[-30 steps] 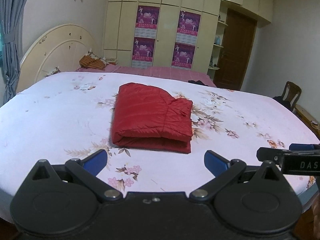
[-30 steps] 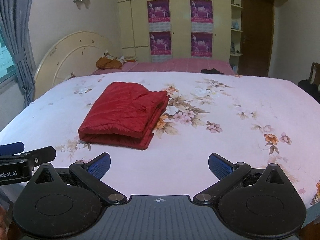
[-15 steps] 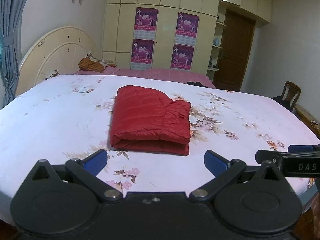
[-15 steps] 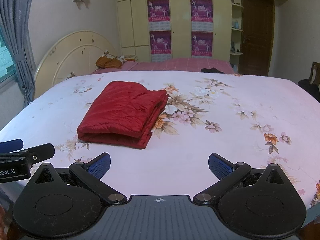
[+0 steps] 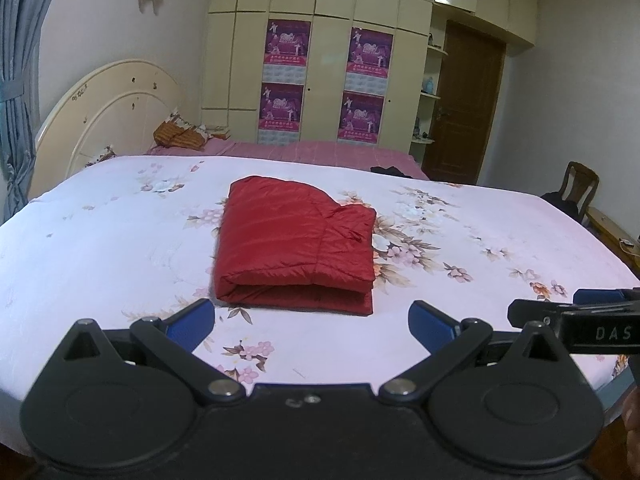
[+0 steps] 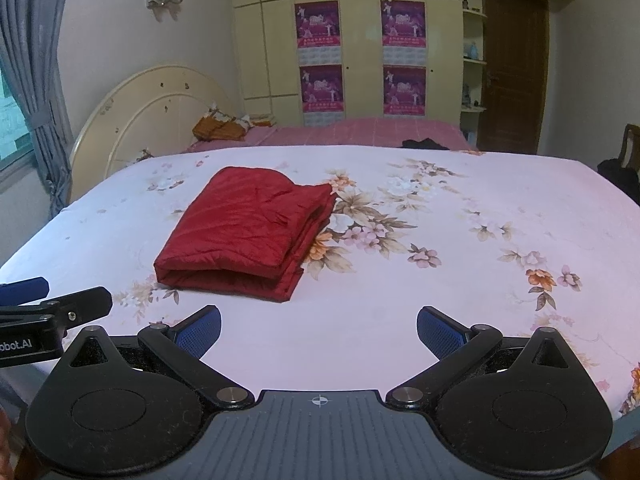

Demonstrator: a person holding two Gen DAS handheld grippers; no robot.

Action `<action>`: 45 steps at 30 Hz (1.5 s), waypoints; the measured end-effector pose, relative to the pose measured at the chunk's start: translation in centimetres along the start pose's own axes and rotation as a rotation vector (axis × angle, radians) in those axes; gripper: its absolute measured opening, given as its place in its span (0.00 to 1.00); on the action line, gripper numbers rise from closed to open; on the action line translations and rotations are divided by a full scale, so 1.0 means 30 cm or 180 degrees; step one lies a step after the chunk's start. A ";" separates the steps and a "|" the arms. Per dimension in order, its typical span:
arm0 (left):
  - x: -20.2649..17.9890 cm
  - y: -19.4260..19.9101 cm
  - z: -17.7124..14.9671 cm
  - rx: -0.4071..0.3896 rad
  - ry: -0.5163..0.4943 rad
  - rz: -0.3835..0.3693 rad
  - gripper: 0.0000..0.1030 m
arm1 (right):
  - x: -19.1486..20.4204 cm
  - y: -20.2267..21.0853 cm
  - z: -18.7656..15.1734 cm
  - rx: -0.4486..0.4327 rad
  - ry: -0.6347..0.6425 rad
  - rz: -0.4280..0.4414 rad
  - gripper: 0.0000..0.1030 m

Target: Fold large clothes

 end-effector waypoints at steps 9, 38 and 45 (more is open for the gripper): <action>-0.005 -0.008 0.000 -0.0014 -0.0017 -0.0027 1.00 | -0.005 0.006 0.001 -0.0001 -0.0017 -0.0002 1.00; 0.020 -0.004 -0.009 -0.0045 -0.0018 -0.0077 1.00 | 0.018 0.004 0.000 0.0001 0.0014 0.0030 1.00; 0.022 -0.001 -0.011 -0.0042 -0.0038 -0.0095 1.00 | 0.016 0.004 -0.001 0.0003 0.0012 0.0033 1.00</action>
Point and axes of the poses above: each gripper's, at about its wrist camera, not at the fingertips, and y roughly against the way its jaws point, x to its left, z to its top, the point moved 1 cm from there along -y, roughly the way its jaws point, and after that the axes turned 1 degree about -y, right-handed, at the moved point
